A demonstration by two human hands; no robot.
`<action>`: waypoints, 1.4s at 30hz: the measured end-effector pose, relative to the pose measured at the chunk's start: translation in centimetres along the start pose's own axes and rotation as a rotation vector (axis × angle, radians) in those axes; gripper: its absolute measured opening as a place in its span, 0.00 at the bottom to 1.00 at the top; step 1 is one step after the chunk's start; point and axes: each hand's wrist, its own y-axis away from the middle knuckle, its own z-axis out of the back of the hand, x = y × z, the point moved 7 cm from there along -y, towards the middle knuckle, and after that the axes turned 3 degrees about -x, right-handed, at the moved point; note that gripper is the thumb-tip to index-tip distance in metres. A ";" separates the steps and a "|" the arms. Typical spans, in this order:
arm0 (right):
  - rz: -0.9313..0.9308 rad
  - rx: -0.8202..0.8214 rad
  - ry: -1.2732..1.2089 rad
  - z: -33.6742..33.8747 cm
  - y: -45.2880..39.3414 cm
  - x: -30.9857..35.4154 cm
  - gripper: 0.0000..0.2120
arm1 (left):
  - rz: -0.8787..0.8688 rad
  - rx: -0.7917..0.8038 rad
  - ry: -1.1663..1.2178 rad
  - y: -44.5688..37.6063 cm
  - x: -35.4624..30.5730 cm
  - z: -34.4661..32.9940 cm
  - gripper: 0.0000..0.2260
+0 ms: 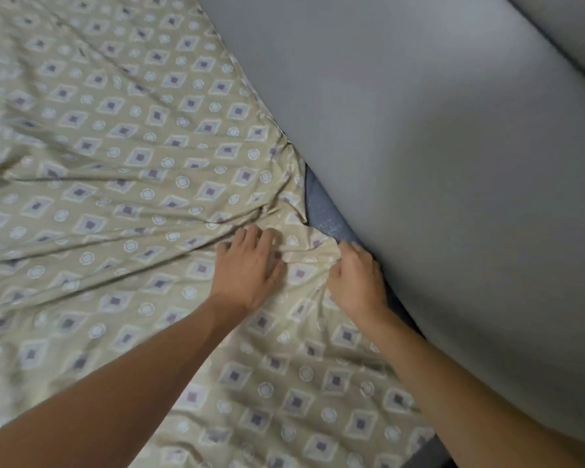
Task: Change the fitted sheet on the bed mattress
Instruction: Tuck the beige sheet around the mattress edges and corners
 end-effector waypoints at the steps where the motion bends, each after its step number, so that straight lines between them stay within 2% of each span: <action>1: 0.006 -0.009 -0.041 0.2 0.6 -0.3 0.03 | 0.006 0.009 0.012 -0.6 -0.2 0.0 0.18; 3: -0.015 0.087 -0.123 -0.5 1.7 -1.1 0.11 | 0.009 0.044 0.011 -1.6 -0.7 -0.4 0.19; 5: -0.114 0.209 -0.323 -1.4 2.7 -2.6 0.13 | 0.000 0.105 -0.006 -2.1 -1.2 -1.0 0.21; 8: -0.262 0.340 -0.739 -1.7 2.9 -4.1 0.17 | -0.017 0.142 0.005 -1.7 -1.1 -1.7 0.13; 11: -0.291 0.405 -0.884 -1.4 3.0 -4.0 0.18 | 0.014 0.126 0.006 -0.6 -0.3 -1.2 0.07; 14: -0.427 0.548 -1.011 -2.5 3.5 -4.0 0.19 | 0.073 0.179 -0.068 0.9 0.8 -0.8 0.09; 16: -0.488 0.611 -0.907 -3.0 3.5 -4.2 0.22 | 0.137 0.264 -0.133 1.7 1.4 -0.8 0.11; 18: -0.429 0.608 -0.723 -3.3 3.1 -4.4 0.14 | 0.188 0.333 -0.165 2.2 1.6 -0.8 0.13; 20: -0.292 0.562 -0.586 -3.2 2.6 -4.1 0.08 | 0.158 0.300 -0.138 2.0 1.1 -0.5 0.18; 21: -0.240 0.529 -0.546 -3.1 2.6 -3.8 0.10 | 0.095 0.242 -0.098 1.8 0.5 -0.2 0.21; 23: -0.111 0.363 -0.476 -1.9 2.9 -3.0 0.18 | -0.093 0.108 0.033 1.0 -1.4 0.6 0.23; 25: 0.138 0.122 -0.386 0.2 3.5 -1.5 0.21 | -0.256 0.072 0.110 -0.1 -3.2 0.5 0.22; 27: 0.330 -0.041 -0.279 1.5 4.9 -0.3 0.21 | -0.269 0.135 0.101 -1.4 -3.8 -0.5 0.22; 28: 0.356 -0.085 -0.251 1.8 5.5 -0.3 0.21 | -0.229 0.200 0.072 -1.9 -3.6 -1.1 0.22; 30: 0.317 -0.137 -0.189 2.3 6.7 -0.7 0.19 | -0.144 0.356 0.011 -2.3 -2.7 -2.1 0.24; 32: 0.228 -0.058 -0.094 1.8 7.3 -1.2 0.17 | -0.121 0.400 -0.025 -2.4 -2.4 -2.2 0.21; 35: 0.030 0.304 0.050 -0.3 7.6 -2.1 0.12 | -0.104 0.248 -0.065 -2.5 -2.6 -0.4 0.10; 36: -0.020 0.368 0.097 -0.5 7.9 -2.3 0.12 | -0.098 0.168 -0.046 -2.5 -2.6 0.3 0.09; 37: -0.042 0.359 0.133 -0.2 8.0 -2.1 0.12 | -0.109 0.058 0.007 -2.4 -2.7 1.2 0.10; 39: -0.016 0.192 0.176 1.0 7.7 -1.2 0.11 | -0.152 -0.119 0.168 -1.9 -2.7 2.3 0.14; 41: -0.013 0.089 0.223 1.8 7.3 -0.8 0.11 | -0.164 -0.091 0.256 -1.6 -2.7 1.7 0.23; 42: -0.037 0.112 0.255 1.7 7.2 -0.9 0.14 | -0.146 -0.036 0.233 -1.2 -2.5 0.9 0.29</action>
